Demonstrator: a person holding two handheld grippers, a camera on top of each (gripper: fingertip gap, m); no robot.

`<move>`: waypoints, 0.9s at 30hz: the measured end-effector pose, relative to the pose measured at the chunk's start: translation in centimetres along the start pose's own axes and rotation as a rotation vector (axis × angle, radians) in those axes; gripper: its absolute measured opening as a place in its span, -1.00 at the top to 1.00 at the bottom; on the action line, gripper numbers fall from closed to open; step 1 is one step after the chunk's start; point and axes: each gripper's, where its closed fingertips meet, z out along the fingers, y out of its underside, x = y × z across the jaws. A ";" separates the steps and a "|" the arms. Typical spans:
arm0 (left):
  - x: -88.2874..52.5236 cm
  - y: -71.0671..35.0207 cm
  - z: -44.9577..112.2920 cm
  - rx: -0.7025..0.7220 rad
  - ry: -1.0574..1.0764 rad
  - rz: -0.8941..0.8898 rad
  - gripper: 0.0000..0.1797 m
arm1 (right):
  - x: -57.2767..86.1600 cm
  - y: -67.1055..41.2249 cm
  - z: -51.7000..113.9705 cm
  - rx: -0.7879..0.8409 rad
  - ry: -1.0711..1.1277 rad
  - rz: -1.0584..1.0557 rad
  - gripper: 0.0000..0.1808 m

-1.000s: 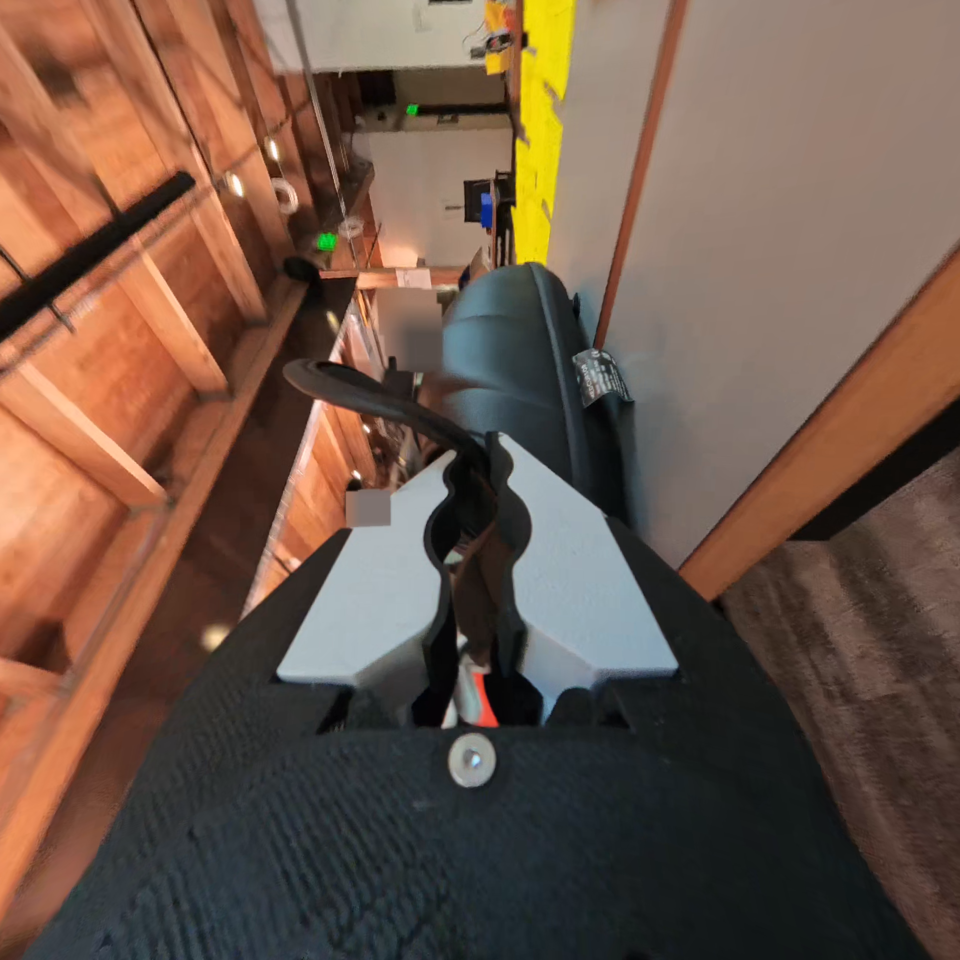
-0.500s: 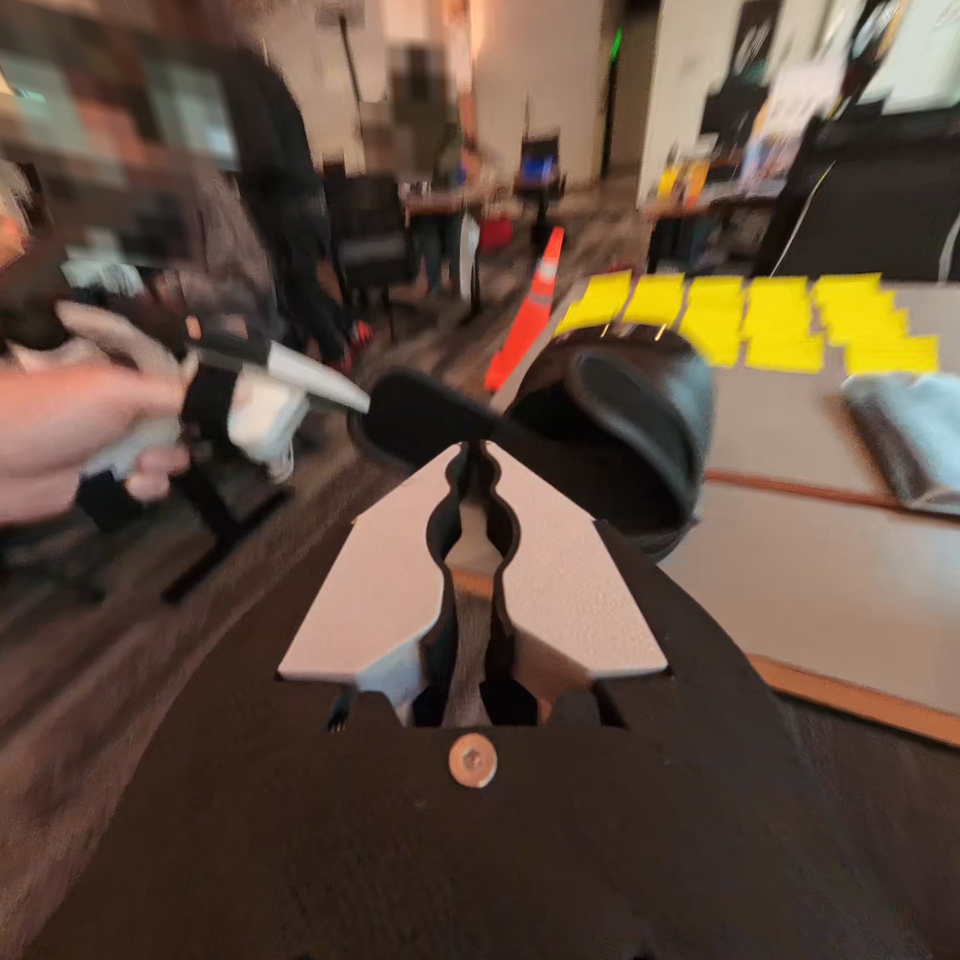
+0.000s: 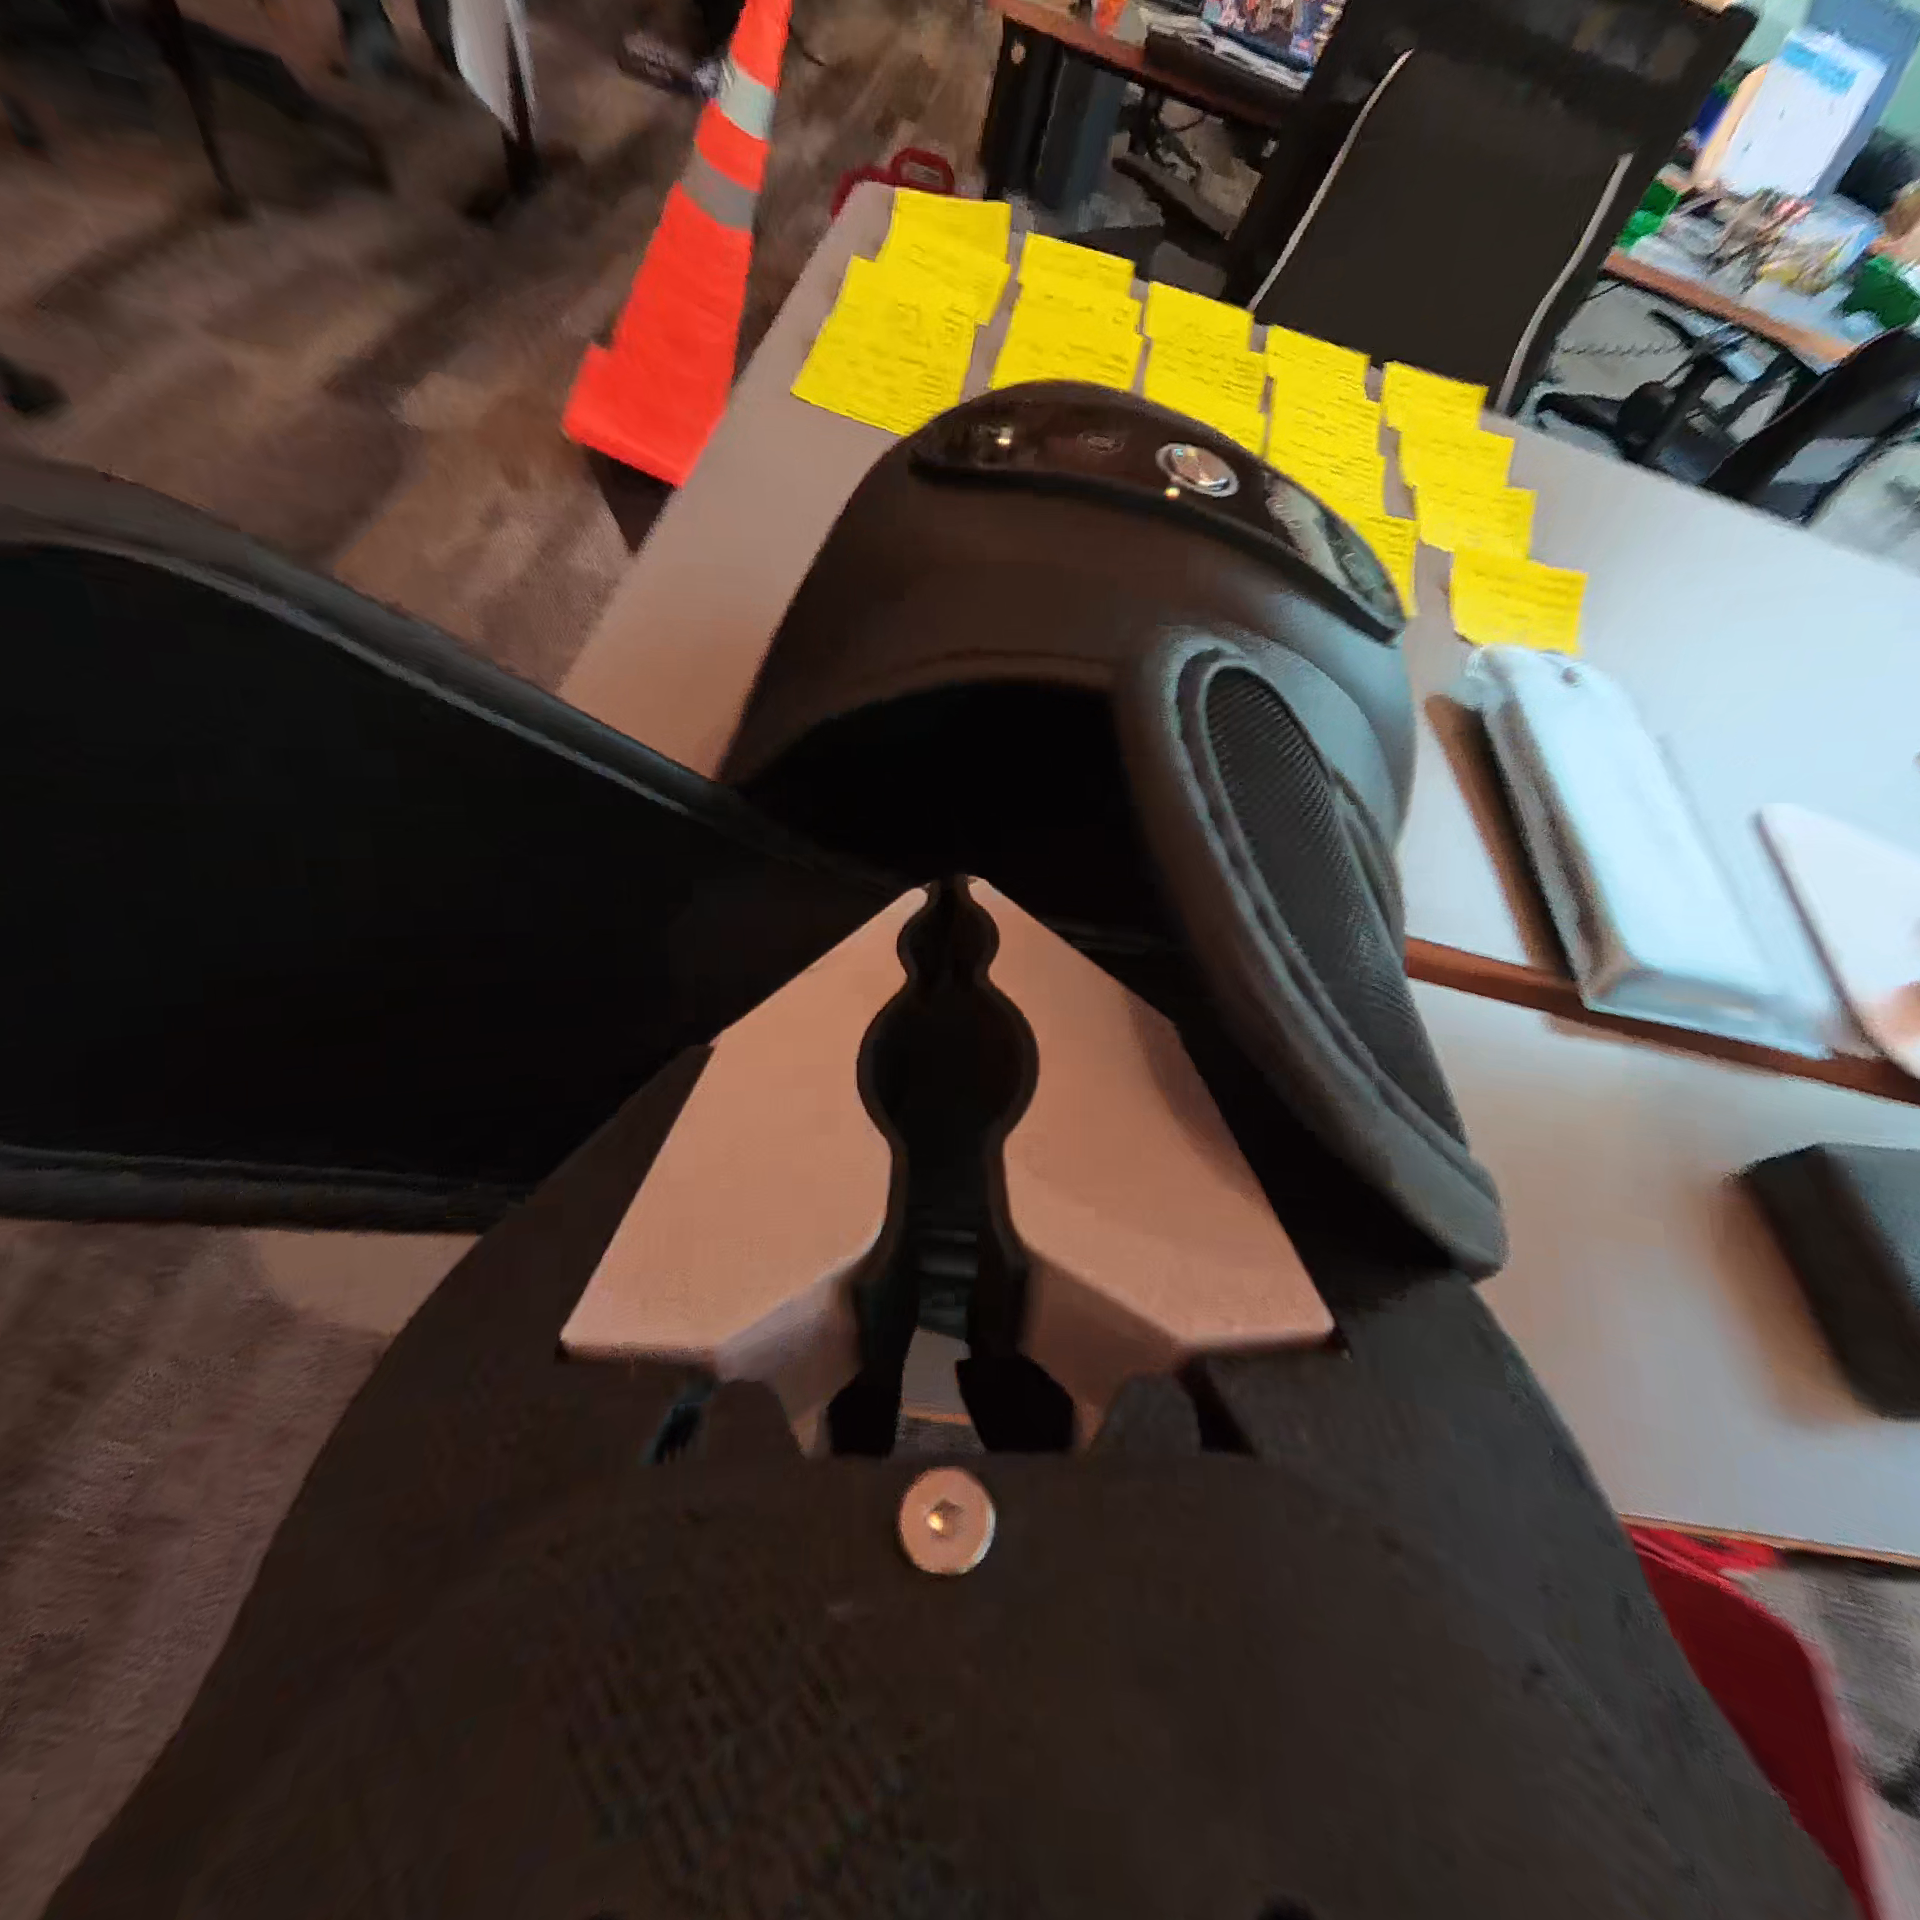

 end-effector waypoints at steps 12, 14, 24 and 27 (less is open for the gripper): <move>-0.1 0.0 -0.1 -0.004 0.012 0.008 0.96 | 1.6 0.8 2.4 -0.043 -0.048 -0.535 1.00; -0.1 0.0 -0.2 -0.004 0.003 0.030 0.96 | 1.9 0.9 2.8 -0.103 -0.026 -0.486 0.99; 0.1 0.2 -0.1 -0.021 -0.014 0.068 0.95 | 1.6 -1.0 5.5 -0.069 0.134 -0.710 1.00; 0.0 0.3 -0.2 -0.025 -0.019 0.071 0.95 | 1.5 -1.1 5.5 -0.053 0.139 -0.706 1.00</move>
